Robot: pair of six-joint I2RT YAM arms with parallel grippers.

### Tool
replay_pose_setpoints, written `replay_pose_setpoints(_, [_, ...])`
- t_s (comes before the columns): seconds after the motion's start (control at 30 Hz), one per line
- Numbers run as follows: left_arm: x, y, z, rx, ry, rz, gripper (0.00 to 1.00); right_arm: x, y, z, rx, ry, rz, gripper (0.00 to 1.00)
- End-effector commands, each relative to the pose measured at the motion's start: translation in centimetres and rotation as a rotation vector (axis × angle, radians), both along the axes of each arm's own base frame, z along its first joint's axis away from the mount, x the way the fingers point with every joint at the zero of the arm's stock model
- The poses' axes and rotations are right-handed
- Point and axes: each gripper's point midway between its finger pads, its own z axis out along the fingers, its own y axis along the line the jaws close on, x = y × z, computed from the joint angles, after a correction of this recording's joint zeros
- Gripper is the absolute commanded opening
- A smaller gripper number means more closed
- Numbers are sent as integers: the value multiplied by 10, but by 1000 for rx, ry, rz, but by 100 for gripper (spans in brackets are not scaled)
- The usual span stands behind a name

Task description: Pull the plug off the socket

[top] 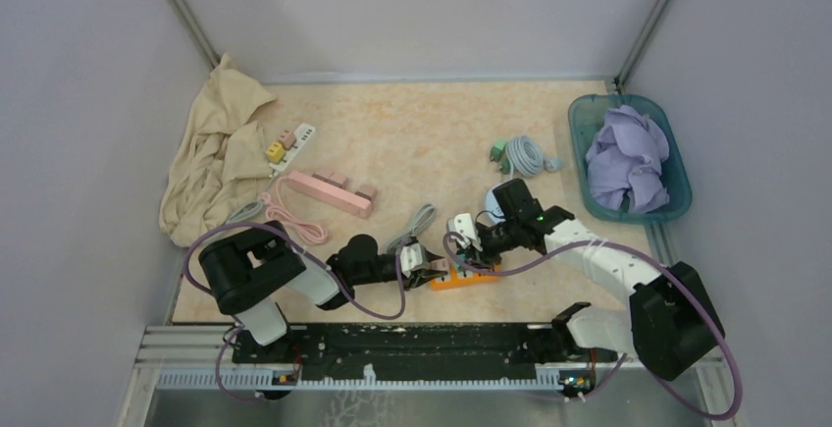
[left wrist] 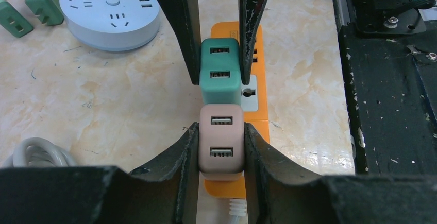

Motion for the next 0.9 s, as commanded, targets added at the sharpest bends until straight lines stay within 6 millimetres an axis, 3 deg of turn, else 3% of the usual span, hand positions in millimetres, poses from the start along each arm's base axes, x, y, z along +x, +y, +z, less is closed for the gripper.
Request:
replay_pose_setpoints(0.0, [-4, 14, -41, 131, 83, 18, 1, -7, 30, 35, 159, 39, 38, 0])
replay_pose_setpoints(0.17, [-4, 14, -45, 133, 90, 19, 1, 3, 35, 43, 182, 37, -23, 0])
replay_pose_setpoints(0.4, [-5, 16, -48, 142, 94, 17, 1, 17, 22, 44, 175, 24, -74, 0])
replay_pose_setpoints(0.7, [-5, 18, -49, 144, 94, 23, 1, 5, 6, 45, 173, 10, 5, 0])
replay_pose_setpoints(0.87, [-6, 17, -48, 141, 100, 19, 1, 11, 3, 53, 187, -13, -13, 0])
